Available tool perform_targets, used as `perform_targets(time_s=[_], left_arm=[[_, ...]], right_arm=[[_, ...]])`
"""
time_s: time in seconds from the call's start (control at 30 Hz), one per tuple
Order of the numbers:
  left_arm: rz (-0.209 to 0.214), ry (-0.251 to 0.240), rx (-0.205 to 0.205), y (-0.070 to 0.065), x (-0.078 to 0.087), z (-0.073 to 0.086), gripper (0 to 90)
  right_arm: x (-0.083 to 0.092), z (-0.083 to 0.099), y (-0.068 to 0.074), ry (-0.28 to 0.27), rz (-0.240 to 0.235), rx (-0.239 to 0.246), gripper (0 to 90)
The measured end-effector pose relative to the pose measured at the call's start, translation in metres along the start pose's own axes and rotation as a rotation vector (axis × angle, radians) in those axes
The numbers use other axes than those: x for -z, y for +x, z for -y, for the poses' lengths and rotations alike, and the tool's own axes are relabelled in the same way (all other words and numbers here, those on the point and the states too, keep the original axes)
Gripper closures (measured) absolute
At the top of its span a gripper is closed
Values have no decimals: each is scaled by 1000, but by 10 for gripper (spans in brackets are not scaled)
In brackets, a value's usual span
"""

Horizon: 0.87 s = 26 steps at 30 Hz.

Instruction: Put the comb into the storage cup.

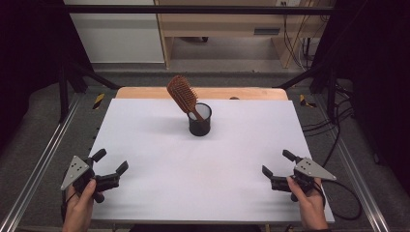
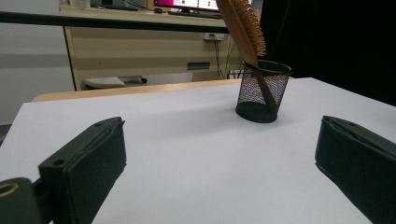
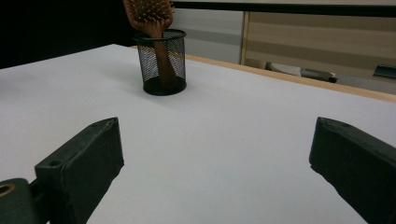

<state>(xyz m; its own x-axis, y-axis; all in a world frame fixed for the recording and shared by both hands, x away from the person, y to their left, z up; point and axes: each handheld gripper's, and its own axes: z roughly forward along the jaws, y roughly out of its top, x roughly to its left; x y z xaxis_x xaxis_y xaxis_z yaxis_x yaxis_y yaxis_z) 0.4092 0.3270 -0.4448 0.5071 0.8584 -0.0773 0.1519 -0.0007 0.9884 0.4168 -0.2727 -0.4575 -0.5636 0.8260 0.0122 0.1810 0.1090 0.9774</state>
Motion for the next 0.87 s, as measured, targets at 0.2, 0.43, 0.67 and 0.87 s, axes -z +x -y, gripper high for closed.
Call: perform_targets(time_s=[0.2, 0.43, 0.67, 0.87], left_arm=[[-7, -16, -2, -2, 4, 1, 20], [-13, -41, 7, -1, 7, 1, 20], [-26, -73, 38, 3, 5, 1, 21], [-40, -87, 27, 4, 1, 0, 22]], right_arm=[[2, 1, 1, -17, -3, -11, 25], [-1, 2, 4, -25, -7, -11, 26], [-6, 2, 7, -35, -11, -18, 26], [-8, 3, 8, -36, -10, -22, 25]])
